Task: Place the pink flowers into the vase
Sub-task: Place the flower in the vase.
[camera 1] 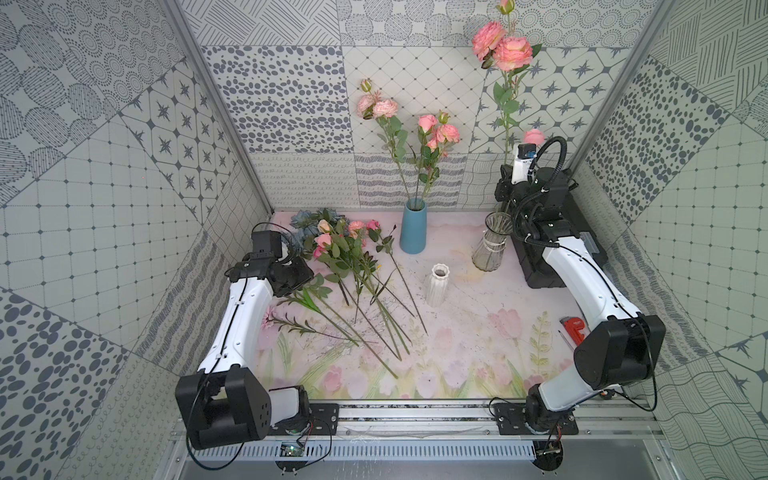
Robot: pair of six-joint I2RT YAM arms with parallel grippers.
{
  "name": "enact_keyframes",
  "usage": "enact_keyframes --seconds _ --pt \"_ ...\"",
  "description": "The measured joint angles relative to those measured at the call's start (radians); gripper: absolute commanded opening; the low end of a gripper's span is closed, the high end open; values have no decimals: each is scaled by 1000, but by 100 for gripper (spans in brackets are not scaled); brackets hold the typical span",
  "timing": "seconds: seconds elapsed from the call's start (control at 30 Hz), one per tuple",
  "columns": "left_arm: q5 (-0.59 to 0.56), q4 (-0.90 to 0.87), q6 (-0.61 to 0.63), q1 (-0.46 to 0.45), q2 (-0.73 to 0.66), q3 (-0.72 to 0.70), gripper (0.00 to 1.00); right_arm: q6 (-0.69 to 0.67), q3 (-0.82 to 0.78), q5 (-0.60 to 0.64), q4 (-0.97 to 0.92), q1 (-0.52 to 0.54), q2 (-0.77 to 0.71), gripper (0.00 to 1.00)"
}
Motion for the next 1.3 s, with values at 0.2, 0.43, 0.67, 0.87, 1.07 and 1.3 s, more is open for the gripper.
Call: enact_keyframes --seconds 0.2,0.43,0.67,0.87,1.07,1.3 --pt "1 0 0 0 3 0 50 13 -32 -6 1 -9 0 0" --pt "1 0 -1 0 3 0 50 19 -60 -8 4 -12 0 0" --pt "2 0 -1 0 -5 0 50 35 -105 -8 3 -13 0 0" --pt "2 0 -1 0 -6 -4 50 37 -138 -8 4 -16 0 0" --pt "2 1 -1 0 -6 -6 50 37 -173 -4 6 -19 1 0" --pt "2 1 -1 0 -6 -8 50 40 -204 -3 7 -22 13 0"
